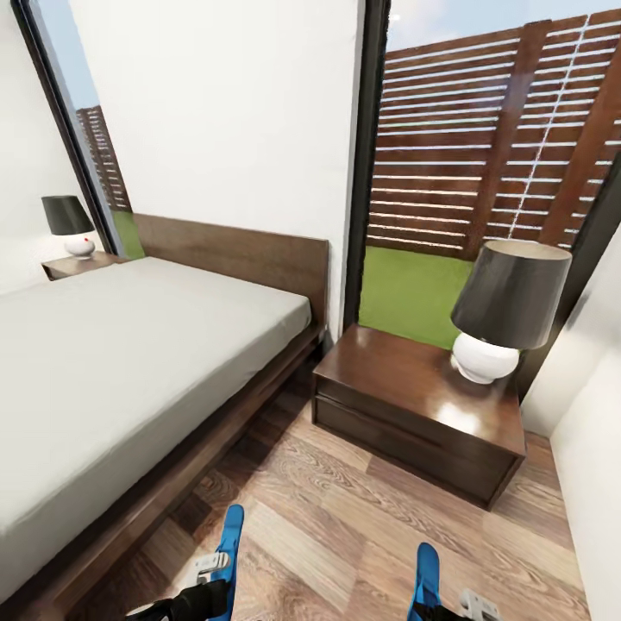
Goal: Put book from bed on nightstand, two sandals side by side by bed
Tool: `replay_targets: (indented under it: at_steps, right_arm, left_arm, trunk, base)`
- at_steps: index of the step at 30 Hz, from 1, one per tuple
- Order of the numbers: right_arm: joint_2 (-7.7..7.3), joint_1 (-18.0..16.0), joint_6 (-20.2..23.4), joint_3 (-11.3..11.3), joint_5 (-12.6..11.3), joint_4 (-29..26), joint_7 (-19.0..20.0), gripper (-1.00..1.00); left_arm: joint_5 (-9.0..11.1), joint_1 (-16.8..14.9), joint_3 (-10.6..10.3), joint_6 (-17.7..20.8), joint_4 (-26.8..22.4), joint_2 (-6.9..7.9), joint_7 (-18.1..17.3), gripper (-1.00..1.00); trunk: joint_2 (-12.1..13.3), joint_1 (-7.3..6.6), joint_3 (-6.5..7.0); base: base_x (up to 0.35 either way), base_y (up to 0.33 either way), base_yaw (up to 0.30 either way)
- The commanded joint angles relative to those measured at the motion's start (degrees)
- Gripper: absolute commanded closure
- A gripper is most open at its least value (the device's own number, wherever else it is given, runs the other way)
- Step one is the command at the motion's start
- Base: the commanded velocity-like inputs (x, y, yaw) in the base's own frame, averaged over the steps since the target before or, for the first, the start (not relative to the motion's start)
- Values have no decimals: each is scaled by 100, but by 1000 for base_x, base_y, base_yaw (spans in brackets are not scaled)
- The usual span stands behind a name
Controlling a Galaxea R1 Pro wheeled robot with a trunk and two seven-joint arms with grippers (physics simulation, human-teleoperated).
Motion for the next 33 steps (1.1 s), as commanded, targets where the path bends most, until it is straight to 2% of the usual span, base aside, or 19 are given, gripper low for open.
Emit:
replay_targets:
  at_steps: [1, 33]
  right_arm:
    - [0, 0, 43, -43, -21, -5, 37, 100]
    - [-8, 0, 43, -43, -23, -5, 32, 100]
  left_arm:
    - [31, -6, -42, -20, 7, 1, -26, 100]
    - [33, -6, -50, -20, 8, -8, -26, 100]
  trunk:
    - [-2, -1, -5]
    - [-2, -1, -5]
  base:
    - [0, 0, 294]
    - [0, 0, 294]
